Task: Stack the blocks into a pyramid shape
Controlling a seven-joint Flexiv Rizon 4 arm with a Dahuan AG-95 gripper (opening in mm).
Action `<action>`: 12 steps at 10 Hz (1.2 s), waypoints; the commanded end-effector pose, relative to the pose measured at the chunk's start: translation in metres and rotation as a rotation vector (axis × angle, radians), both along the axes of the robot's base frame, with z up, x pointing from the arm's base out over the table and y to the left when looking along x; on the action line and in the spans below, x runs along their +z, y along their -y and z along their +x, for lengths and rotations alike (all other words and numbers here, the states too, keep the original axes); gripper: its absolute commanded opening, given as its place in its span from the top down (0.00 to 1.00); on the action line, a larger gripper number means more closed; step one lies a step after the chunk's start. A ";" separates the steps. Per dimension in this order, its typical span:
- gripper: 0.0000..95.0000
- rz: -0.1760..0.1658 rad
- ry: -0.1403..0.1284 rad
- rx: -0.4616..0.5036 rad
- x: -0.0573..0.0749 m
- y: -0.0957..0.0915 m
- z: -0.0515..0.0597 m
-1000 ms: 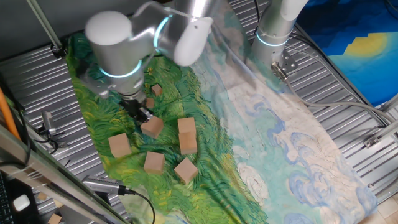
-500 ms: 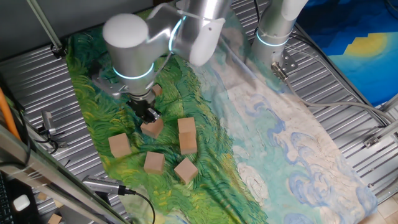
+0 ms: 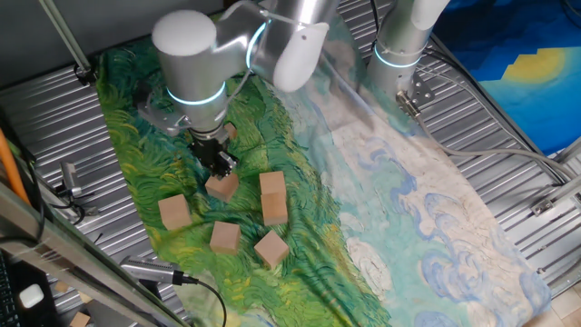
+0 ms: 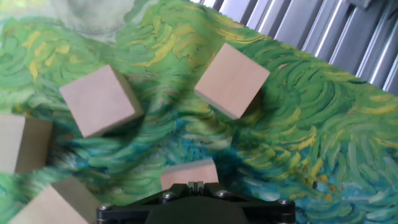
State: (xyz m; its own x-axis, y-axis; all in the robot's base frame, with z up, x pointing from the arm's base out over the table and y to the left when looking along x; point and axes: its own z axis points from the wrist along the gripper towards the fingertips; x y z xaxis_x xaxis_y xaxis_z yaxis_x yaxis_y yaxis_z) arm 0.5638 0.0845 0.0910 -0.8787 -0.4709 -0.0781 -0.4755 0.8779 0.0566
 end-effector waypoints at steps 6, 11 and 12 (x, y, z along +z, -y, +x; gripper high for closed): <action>0.00 -0.019 0.036 0.027 -0.013 -0.002 -0.002; 0.20 -0.038 0.041 0.037 -0.021 0.000 -0.003; 0.20 -0.039 0.041 0.041 -0.022 0.001 -0.003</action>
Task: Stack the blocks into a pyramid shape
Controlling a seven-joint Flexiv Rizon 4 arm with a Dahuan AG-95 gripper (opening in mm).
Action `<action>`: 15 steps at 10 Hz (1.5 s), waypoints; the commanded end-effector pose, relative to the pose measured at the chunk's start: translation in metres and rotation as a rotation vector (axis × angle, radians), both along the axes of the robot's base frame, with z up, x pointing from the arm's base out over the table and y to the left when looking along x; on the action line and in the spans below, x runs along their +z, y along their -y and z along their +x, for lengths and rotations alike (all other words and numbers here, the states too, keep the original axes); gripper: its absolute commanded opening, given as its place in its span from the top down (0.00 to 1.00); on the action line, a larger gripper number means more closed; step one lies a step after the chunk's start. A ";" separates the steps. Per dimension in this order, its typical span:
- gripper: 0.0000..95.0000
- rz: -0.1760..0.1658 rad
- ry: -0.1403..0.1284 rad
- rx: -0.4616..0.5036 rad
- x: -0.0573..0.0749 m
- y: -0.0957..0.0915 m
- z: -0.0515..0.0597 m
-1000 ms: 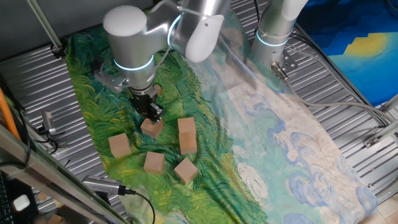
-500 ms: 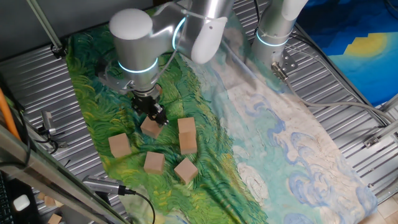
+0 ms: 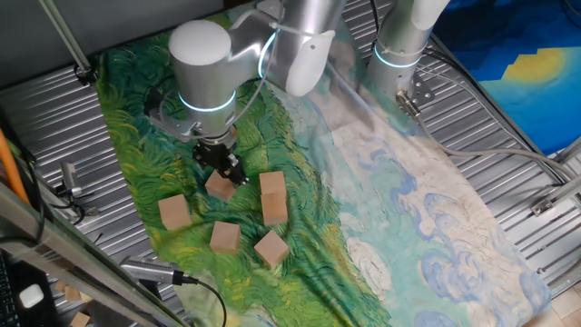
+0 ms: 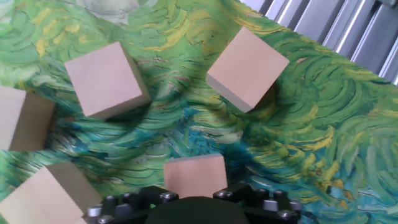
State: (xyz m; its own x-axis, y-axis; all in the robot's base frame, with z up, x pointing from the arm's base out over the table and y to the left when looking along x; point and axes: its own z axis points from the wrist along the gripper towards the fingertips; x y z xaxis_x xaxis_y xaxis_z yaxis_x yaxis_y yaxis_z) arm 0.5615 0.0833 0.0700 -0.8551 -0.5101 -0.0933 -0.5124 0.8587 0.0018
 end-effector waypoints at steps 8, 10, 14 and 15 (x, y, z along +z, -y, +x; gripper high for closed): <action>0.20 0.005 0.009 0.008 -0.016 0.004 -0.002; 0.20 0.006 0.010 0.007 -0.018 0.004 -0.003; 0.40 0.001 0.015 -0.015 -0.025 0.003 -0.005; 0.60 -0.004 0.012 -0.039 -0.025 0.003 -0.005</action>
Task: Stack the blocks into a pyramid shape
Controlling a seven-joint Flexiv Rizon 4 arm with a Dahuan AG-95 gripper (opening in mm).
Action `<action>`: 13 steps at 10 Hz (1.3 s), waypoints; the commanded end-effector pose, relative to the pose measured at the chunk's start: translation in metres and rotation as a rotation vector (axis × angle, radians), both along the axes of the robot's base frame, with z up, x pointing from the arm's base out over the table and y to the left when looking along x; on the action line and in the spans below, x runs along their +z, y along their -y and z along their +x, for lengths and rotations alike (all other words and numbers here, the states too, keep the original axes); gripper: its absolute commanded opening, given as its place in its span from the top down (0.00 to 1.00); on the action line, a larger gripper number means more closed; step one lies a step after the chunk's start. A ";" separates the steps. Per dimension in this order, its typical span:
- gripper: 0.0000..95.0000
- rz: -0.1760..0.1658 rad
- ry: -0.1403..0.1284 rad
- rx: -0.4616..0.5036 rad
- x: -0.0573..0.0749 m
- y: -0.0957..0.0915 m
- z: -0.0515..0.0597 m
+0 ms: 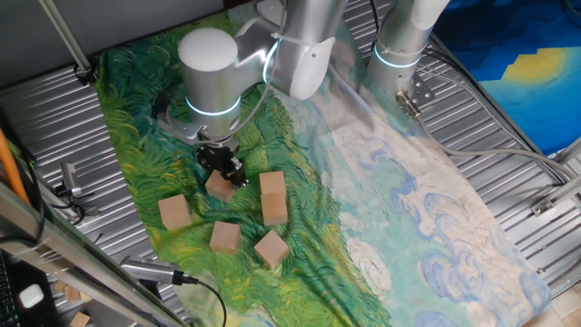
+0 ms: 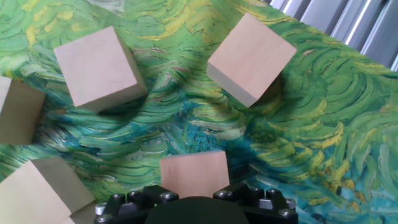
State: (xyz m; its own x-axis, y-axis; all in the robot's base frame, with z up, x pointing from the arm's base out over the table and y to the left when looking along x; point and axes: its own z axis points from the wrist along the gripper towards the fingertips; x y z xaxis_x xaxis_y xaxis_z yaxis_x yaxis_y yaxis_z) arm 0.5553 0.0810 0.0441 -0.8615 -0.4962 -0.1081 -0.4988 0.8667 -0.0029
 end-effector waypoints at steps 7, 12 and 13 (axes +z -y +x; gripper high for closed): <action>1.00 -0.011 -0.006 0.026 0.004 0.003 0.000; 1.00 -0.029 0.005 0.239 0.022 0.025 -0.032; 1.00 -0.037 0.012 0.280 0.024 0.028 -0.037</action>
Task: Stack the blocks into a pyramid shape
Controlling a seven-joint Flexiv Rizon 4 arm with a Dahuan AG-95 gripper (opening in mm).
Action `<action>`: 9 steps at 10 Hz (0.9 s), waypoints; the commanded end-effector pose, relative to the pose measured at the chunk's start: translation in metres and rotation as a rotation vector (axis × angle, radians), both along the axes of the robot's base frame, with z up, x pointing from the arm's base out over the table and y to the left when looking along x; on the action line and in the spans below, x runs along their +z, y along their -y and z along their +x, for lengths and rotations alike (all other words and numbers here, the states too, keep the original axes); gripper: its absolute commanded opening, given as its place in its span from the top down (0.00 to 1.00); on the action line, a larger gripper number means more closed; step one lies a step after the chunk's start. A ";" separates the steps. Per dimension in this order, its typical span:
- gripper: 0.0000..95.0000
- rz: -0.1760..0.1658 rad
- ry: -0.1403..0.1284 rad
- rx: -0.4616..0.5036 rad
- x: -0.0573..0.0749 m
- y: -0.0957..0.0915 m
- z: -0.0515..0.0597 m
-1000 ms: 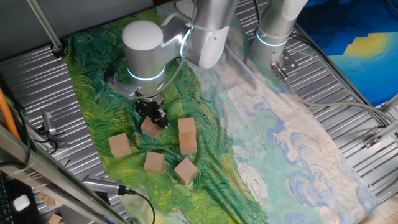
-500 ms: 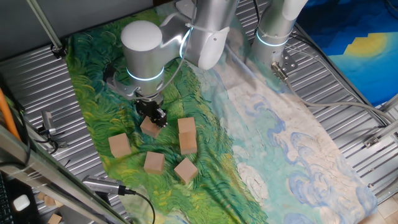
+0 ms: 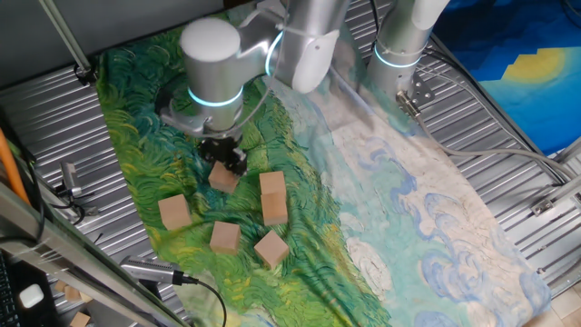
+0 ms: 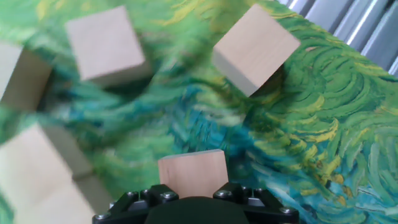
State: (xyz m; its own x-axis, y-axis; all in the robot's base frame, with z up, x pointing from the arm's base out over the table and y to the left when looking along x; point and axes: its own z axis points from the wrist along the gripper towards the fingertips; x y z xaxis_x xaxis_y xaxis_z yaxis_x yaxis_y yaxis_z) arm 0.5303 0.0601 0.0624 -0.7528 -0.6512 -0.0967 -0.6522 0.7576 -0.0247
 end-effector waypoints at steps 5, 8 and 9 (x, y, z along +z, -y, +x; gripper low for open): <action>1.00 -0.028 0.118 0.450 0.006 0.020 -0.032; 1.00 -0.019 0.131 0.558 0.005 0.023 -0.033; 1.00 0.014 0.110 0.550 0.003 0.024 -0.034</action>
